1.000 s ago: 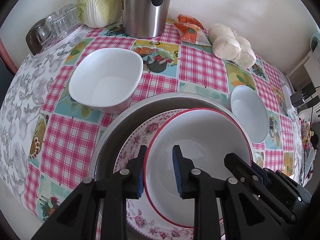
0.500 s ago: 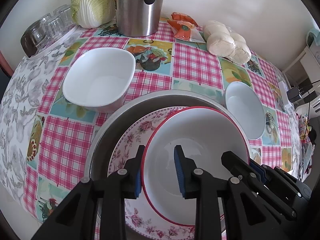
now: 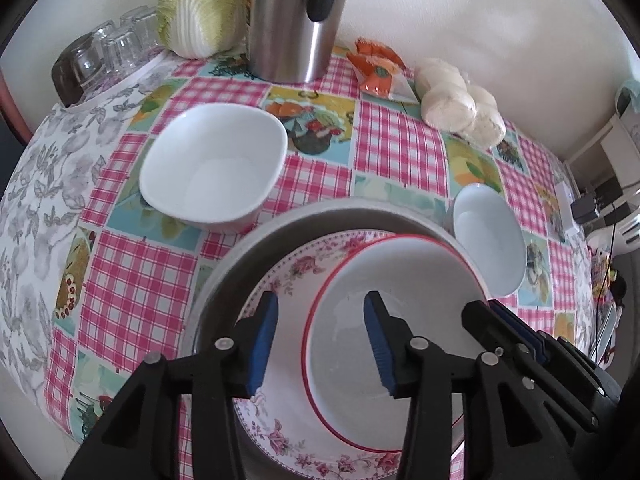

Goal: Organize plates and bowls
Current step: 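Lower the red-rimmed bowl onto the floral plate and open both grippers, then move both grippers toward the rim of the white square bowl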

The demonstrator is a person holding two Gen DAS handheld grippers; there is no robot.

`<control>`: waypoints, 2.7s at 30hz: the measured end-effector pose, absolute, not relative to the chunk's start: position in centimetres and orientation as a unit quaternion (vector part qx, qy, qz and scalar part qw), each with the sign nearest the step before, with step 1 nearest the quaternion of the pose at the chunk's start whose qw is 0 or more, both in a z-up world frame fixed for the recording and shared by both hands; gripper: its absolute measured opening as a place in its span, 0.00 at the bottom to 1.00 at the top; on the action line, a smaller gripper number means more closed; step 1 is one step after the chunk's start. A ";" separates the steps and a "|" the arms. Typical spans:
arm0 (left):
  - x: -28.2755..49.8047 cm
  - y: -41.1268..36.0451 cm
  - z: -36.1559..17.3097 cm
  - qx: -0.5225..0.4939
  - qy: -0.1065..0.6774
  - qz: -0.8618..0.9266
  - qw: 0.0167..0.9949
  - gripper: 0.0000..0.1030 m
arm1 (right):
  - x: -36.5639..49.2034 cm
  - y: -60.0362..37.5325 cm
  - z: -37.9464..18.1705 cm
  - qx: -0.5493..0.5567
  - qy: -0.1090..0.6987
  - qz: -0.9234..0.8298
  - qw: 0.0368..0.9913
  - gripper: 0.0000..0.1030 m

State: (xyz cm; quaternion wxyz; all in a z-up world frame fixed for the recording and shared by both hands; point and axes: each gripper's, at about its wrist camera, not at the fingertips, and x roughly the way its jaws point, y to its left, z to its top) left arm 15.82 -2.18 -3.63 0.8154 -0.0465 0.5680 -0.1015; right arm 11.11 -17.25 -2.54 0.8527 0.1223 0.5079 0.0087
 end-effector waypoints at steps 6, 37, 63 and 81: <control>15.8 -1.6 -2.4 -0.054 0.548 -0.086 0.830 0.56 | 11.1 -17.6 -1.8 0.122 0.491 0.005 0.863 0.26; 16.6 4.3 -2.3 -0.079 0.506 0.081 0.855 0.91 | 11.1 -18.2 -1.8 0.097 0.478 -0.024 0.873 1.00; 20.8 8.5 -1.8 -0.122 0.446 0.088 0.882 1.00 | 14.1 -15.3 3.2 0.132 0.445 -0.018 0.885 1.00; 22.6 13.7 -4.7 -0.225 0.482 0.085 0.842 1.00 | 21.2 -9.0 2.6 0.054 0.506 -0.008 0.861 1.00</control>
